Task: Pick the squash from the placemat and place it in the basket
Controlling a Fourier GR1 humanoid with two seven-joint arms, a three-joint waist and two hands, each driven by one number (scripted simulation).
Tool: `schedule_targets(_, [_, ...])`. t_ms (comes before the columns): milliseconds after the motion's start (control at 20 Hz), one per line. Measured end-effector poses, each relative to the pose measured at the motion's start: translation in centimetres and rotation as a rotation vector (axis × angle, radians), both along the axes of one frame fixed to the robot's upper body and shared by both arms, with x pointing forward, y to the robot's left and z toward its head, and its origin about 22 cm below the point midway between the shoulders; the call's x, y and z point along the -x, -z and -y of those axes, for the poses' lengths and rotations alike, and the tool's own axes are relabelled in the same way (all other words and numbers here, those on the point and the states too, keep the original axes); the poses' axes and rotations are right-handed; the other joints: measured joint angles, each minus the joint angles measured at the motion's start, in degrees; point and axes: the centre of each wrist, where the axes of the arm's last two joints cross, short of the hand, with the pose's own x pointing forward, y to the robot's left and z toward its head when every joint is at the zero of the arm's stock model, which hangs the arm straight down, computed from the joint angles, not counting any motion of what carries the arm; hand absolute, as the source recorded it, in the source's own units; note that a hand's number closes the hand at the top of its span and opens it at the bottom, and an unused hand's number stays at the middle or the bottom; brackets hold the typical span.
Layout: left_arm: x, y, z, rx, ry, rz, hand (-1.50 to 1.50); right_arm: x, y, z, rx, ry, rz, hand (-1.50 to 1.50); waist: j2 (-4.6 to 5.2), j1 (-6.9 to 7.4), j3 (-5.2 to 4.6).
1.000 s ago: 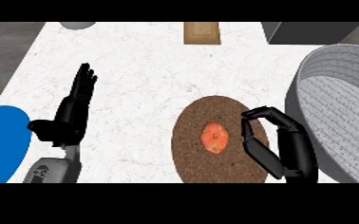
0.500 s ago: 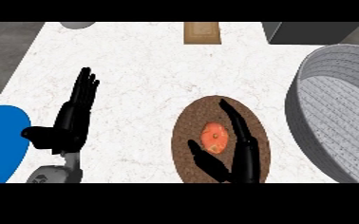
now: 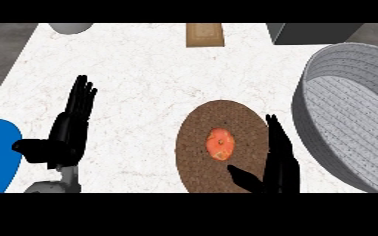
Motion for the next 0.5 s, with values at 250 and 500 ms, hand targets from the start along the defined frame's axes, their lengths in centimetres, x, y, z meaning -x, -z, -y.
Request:
schedule_targets(250, [0.2,-0.1,0.4,0.004,0.012,-0.003,0.0,0.6,-3.5,-1.9,0.063,-0.025,-0.196,-1.5,0.09,0.83,0.18])
schedule_targets(500, [0.5,-0.1,0.7,0.012,0.03,0.002,0.0,1.1,-9.1,-3.9,0.089,-0.066,-0.269,-1.5,0.39,2.06,0.49])
